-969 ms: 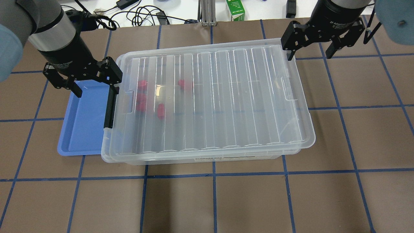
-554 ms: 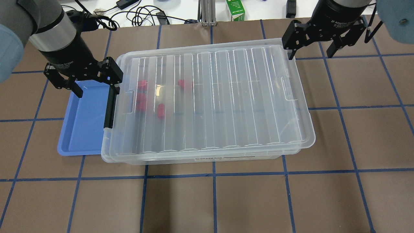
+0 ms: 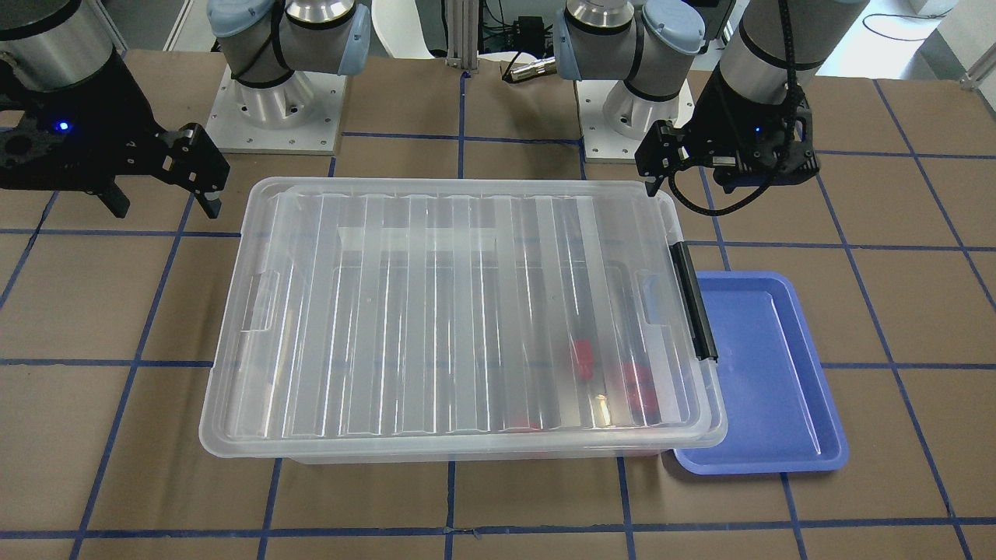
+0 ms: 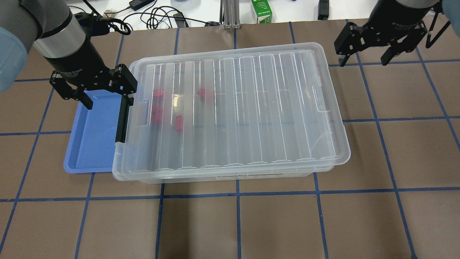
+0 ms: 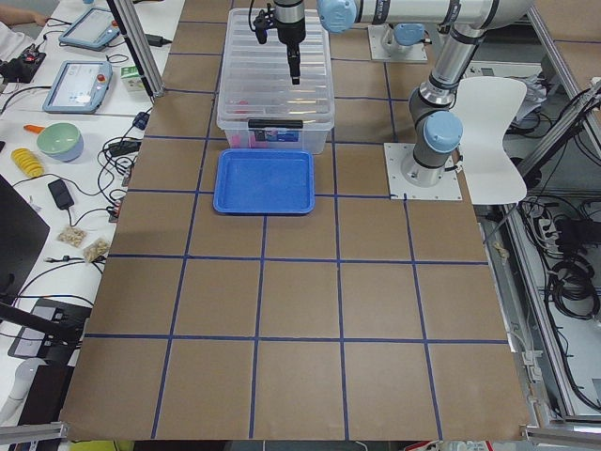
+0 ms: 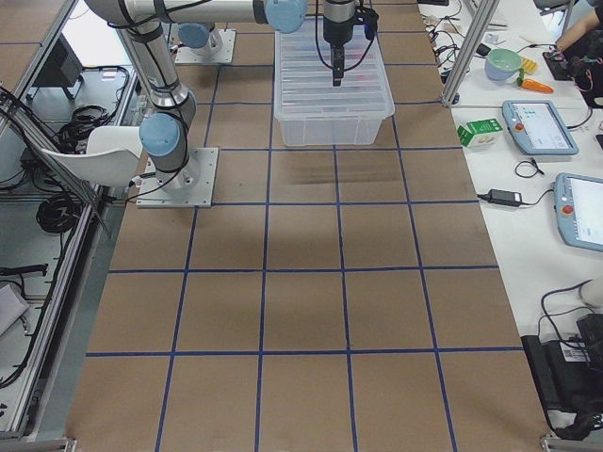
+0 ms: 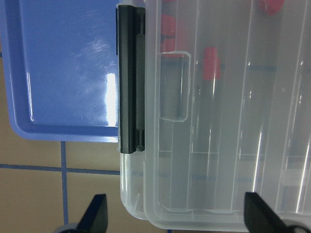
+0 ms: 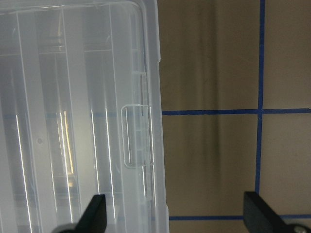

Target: Place red block in blue tray from box

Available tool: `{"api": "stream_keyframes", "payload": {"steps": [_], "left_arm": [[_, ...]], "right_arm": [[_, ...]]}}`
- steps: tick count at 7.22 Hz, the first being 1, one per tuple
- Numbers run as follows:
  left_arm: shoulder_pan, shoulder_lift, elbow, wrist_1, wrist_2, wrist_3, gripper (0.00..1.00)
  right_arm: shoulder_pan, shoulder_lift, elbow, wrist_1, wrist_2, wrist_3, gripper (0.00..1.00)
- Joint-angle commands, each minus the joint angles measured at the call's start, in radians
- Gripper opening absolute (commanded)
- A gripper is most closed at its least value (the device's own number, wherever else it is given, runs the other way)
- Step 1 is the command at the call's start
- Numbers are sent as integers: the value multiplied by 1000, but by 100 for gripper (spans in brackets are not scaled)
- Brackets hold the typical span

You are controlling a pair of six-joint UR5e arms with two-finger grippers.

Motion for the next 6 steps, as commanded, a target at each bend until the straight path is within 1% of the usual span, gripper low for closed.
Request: {"api": "stream_keyframes", "payload": {"steps": [1,4,6], "left_arm": [[0,0,-4,0,5,0,100],[0,0,-5,0,7,2,100],[0,0,-5,0,7,2,100]], "right_arm": [[-7,78,78,-93,3,1,100],[-7,123,255,-375,3,-5,100],[-7,129,261,-384,1,-11,100]]}}
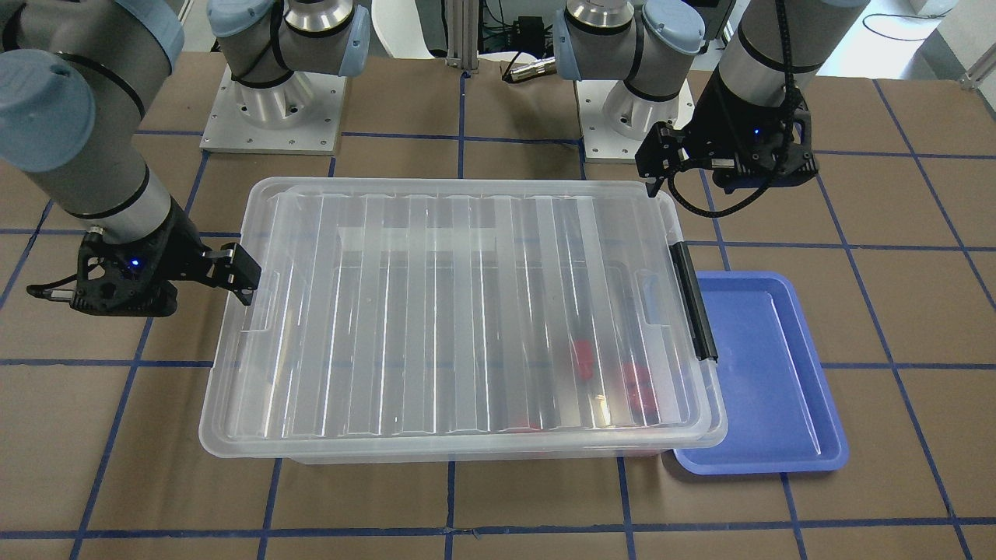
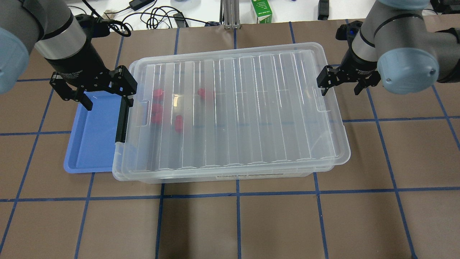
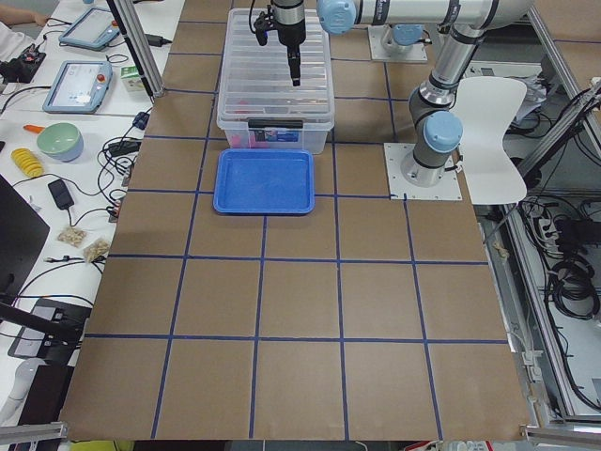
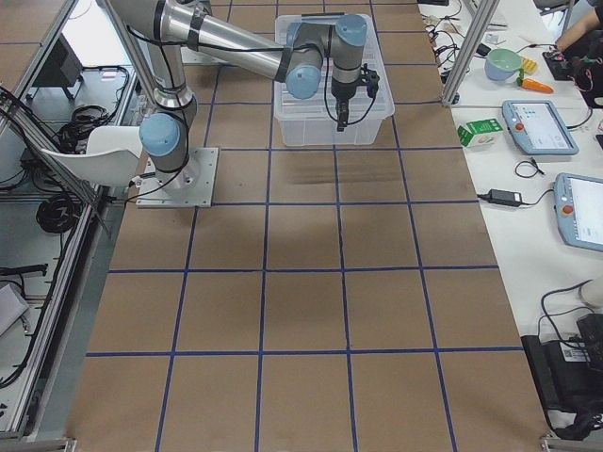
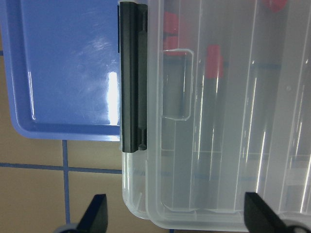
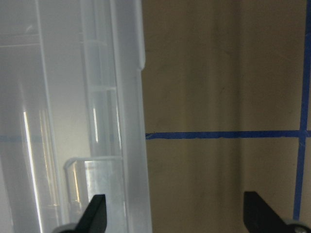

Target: Place red block in blue tray from box

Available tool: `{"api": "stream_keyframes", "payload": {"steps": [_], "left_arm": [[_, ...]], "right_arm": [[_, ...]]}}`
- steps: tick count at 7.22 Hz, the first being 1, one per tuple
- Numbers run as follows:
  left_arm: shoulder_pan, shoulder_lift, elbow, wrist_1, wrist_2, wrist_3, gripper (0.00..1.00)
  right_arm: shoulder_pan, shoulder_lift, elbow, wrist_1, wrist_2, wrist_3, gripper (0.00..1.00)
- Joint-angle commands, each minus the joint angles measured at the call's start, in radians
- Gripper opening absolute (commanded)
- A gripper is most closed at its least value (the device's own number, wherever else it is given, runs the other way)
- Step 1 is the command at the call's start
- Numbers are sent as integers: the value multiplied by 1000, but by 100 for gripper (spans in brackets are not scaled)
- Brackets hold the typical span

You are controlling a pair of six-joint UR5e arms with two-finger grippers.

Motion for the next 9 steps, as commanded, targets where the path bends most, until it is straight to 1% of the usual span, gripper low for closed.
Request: {"api": "stream_keyframes", "payload": {"steps": [1,4,6,9], "left_arm": [[0,0,0,0,-1,0,100],[0,0,1,2,-1,0,100],[0,0,0,2,-1,-2,100],[3,-5,1,20,-2,8,100]], "right_arm": [[0,8,6,-22,0,-4,100],[-41,16,4,-60,-13,-62,100],[-107,14,2,-60,-13,-88,100],[-162,14,1,-58,-14,-125,100]]}}
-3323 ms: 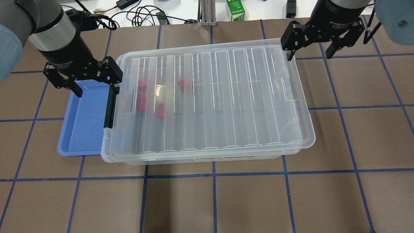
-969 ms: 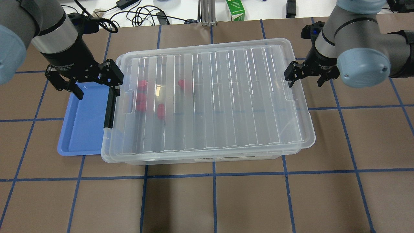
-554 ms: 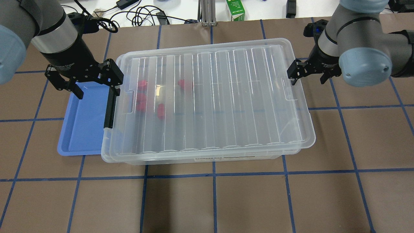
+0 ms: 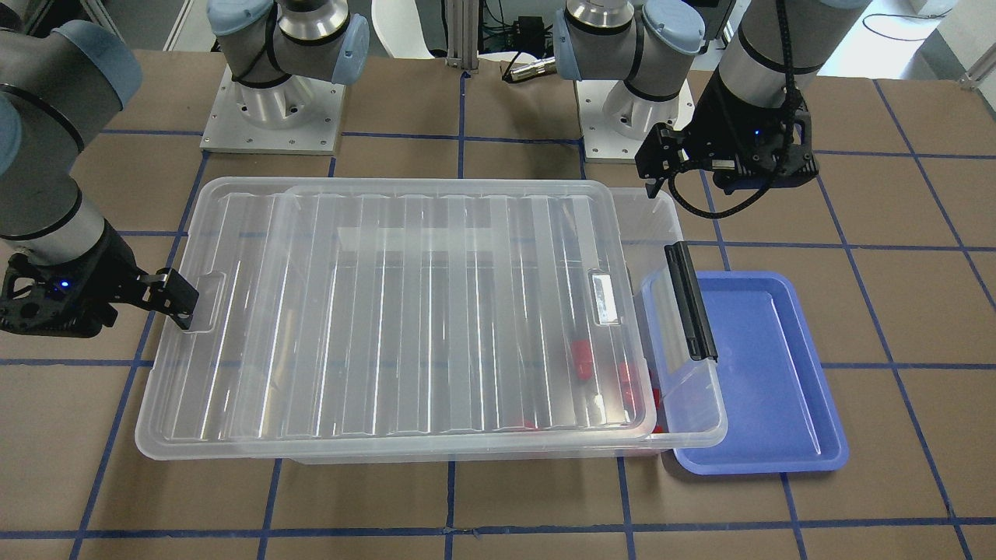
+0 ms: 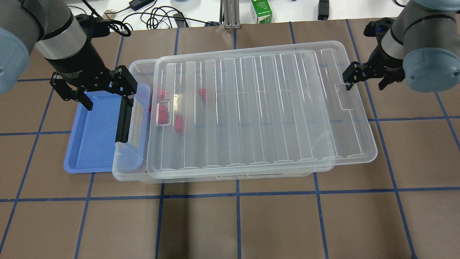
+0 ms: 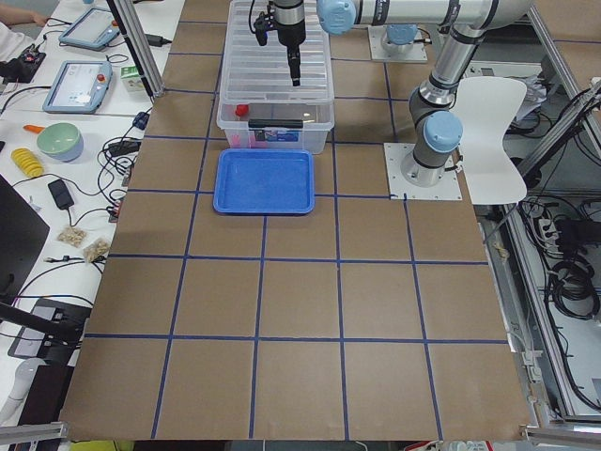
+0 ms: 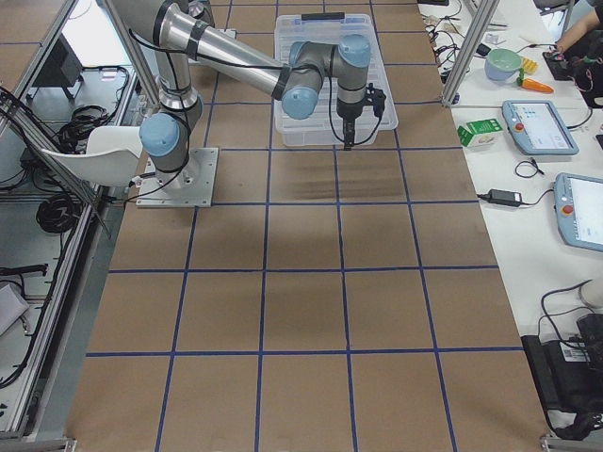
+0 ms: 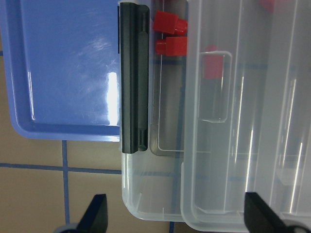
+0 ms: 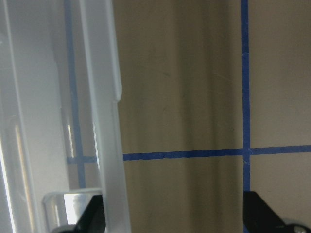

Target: Place red block in blue tray from box

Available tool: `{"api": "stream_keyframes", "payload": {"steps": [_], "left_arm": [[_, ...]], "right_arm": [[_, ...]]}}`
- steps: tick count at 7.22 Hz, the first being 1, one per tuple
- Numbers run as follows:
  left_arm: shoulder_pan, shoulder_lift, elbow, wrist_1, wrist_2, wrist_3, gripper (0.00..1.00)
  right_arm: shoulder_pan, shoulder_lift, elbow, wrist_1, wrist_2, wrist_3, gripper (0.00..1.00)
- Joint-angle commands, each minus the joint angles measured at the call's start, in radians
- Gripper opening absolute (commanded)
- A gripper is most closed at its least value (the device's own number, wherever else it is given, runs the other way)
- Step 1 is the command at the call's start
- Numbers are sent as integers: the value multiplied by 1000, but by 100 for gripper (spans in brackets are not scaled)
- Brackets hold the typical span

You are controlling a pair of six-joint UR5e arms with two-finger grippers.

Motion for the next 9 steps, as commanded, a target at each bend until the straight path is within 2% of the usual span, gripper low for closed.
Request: {"api": "stream_keyframes", "payload": {"steps": [1,3,4,9], "left_arm": [[3,-8,1,23,-3,13,100],[9,-33,12,37,-6,0,100],[9,-44,9,90,-9,-1,100],[-1,-94,-14,107,-14,2,100]], "right_arm": [[-42,0,1,2,-1,-34,100],[-86,0,1,1,-1,-102,100],[-98,0,1,1,-1,-112,100],[-210,-2,1,1,-1,-306,100]]}}
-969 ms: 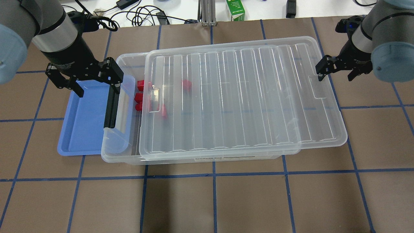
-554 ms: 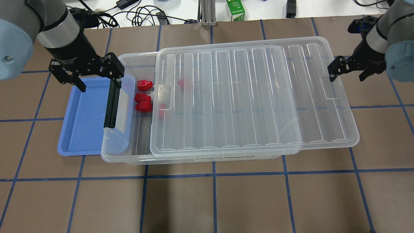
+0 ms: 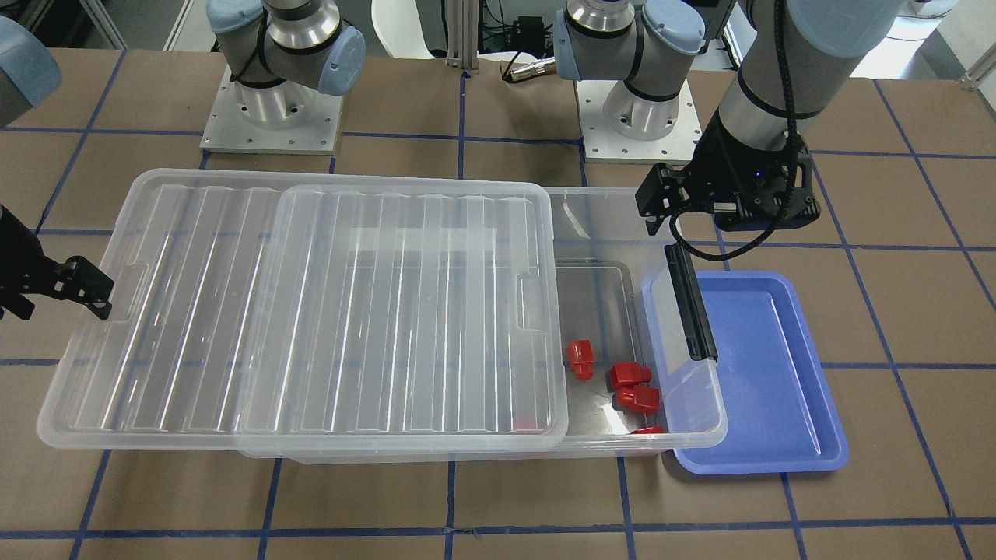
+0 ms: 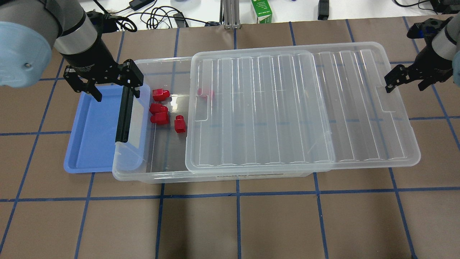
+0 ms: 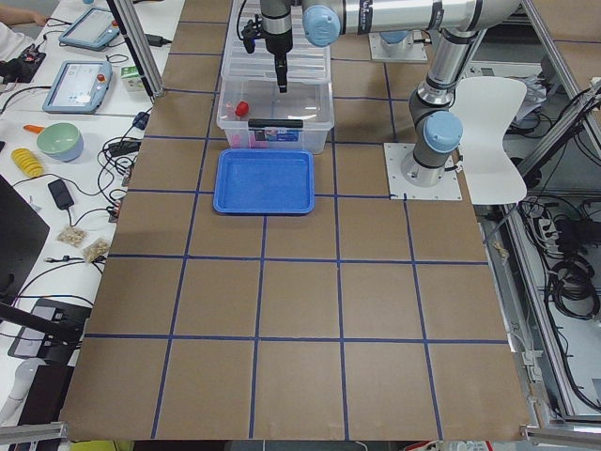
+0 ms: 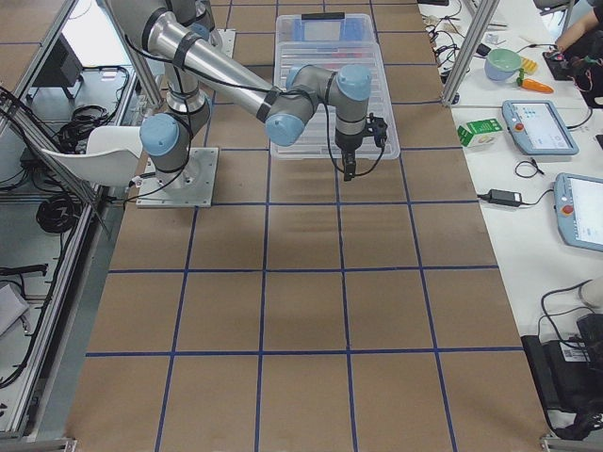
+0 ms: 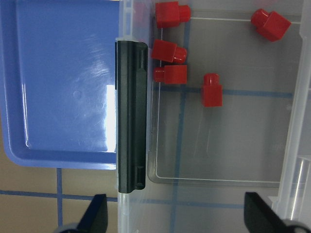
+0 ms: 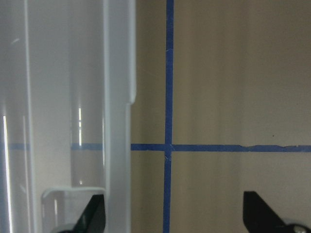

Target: Place red block in blue tray from box

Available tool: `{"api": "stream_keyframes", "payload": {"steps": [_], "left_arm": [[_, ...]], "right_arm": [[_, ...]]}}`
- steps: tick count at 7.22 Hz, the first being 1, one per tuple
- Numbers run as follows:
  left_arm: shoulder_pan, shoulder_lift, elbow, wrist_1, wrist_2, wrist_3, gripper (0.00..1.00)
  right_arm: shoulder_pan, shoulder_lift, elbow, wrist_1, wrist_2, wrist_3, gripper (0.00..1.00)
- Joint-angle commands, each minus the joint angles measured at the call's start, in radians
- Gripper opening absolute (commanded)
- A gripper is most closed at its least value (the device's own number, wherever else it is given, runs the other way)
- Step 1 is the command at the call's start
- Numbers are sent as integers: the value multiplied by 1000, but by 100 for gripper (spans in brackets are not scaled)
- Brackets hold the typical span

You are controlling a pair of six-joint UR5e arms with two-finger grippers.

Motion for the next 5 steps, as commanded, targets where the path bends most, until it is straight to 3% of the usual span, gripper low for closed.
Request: {"api": "stream_keyframes", "payload": {"steps": [1,3,4,5], "left_arm": [[-4,-25,-48,69,-28,-5,100],[-32,-43,-110,112,-21,-28,100],[-47,-58,-128,146,-25,-34,86],[-72,-81,-139,189,-27,-46,85]], "right_arm": [[-59,-3,-1,3,3,-69,100],[-63,-10,1,8,4,-65,100],[-61,-13,1,10,6,-62,100],[-56,-16,-1,10,10,-54,100]]}}
